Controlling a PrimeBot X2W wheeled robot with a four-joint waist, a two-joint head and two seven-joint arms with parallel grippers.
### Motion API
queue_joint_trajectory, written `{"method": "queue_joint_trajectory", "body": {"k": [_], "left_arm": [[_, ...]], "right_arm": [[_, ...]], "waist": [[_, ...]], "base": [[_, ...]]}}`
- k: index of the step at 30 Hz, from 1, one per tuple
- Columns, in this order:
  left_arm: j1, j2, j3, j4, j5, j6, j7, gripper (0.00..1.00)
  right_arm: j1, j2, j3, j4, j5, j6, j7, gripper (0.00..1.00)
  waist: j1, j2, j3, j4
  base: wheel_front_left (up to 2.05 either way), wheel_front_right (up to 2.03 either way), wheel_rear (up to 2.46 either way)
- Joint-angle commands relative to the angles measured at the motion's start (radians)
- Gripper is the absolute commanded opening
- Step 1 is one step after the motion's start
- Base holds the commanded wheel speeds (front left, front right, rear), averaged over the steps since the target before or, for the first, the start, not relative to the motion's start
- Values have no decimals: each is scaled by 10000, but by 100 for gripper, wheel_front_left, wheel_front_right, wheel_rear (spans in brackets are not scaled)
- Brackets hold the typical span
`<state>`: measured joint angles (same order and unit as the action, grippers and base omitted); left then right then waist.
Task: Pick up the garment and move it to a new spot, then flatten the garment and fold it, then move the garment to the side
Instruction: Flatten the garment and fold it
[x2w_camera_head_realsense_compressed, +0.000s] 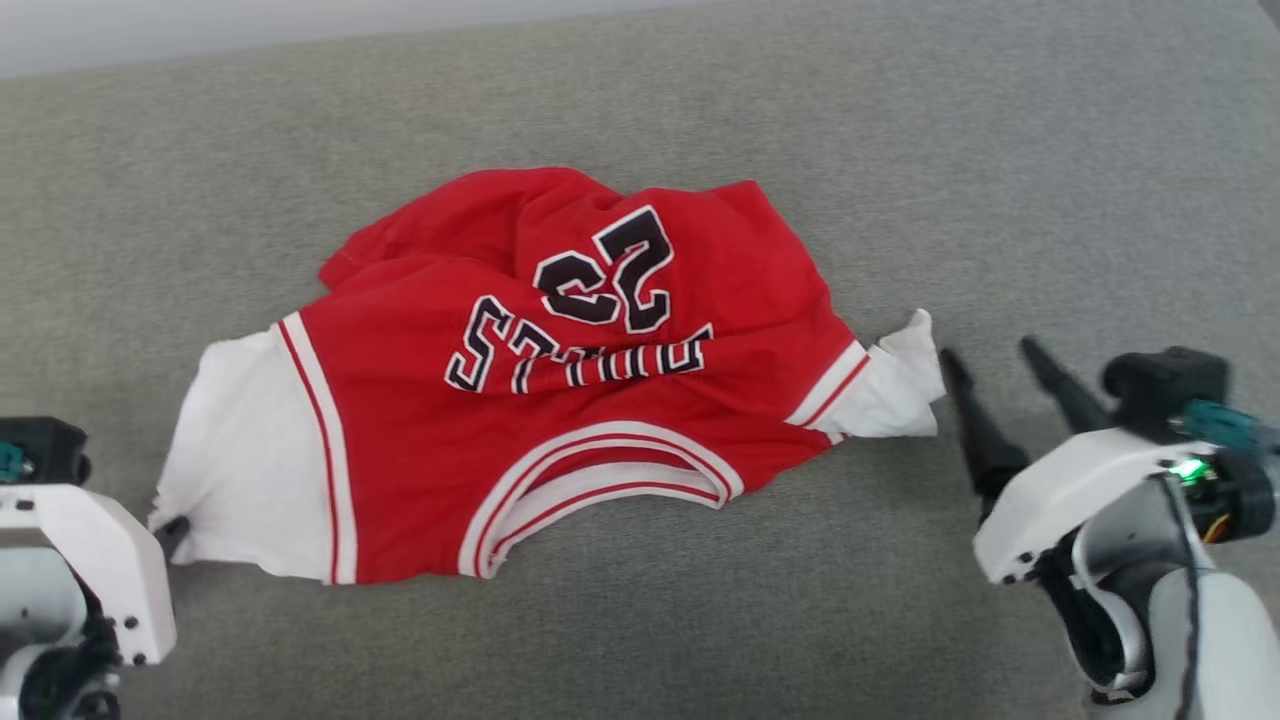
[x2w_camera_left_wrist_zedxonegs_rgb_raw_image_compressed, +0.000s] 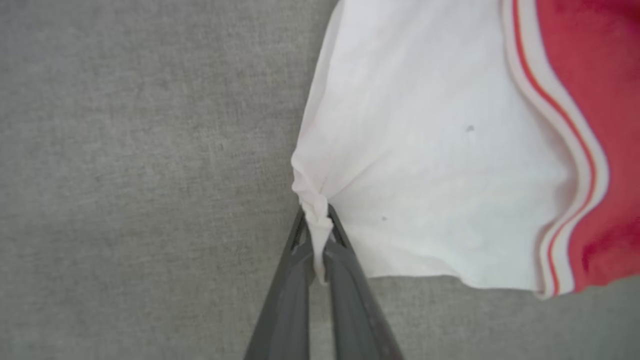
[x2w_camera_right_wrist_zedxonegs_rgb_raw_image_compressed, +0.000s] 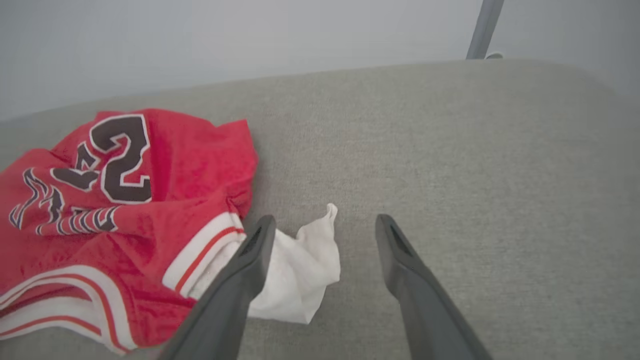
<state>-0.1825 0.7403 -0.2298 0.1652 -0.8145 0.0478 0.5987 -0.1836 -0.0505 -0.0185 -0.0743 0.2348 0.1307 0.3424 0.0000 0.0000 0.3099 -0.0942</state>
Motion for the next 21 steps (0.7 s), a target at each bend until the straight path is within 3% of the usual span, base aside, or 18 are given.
{"method": "queue_joint_trajectory", "body": {"k": [1, 7, 16, 21], "left_arm": [[239, -55, -72, 16, -56, 59, 86, 0], [306, -217, -177, -450, -66, 127, 31, 0], [-260, -525, -579, -401, 153, -79, -40, 0], [-542, -691, -736, -228, 230, -241, -176, 0]], "right_arm": [[40, 0, 41, 30, -23, 1, 127, 100], [-572, -184, 391, 645, -224, 1, 1877, 100], [-1719, -861, 611, 2674, -338, 1, 3288, 100], [-2037, -769, 891, 3811, 144, 4, 4016, 100]], "waist": [[0, 0, -10, 56], [0, 0, 36, 276], [0, 0, 146, 748], [0, 0, 173, 921]], "base": [[0, 0, 0], [0, 0, 0], [0, 0, 0], [0, 0, 0]]}}
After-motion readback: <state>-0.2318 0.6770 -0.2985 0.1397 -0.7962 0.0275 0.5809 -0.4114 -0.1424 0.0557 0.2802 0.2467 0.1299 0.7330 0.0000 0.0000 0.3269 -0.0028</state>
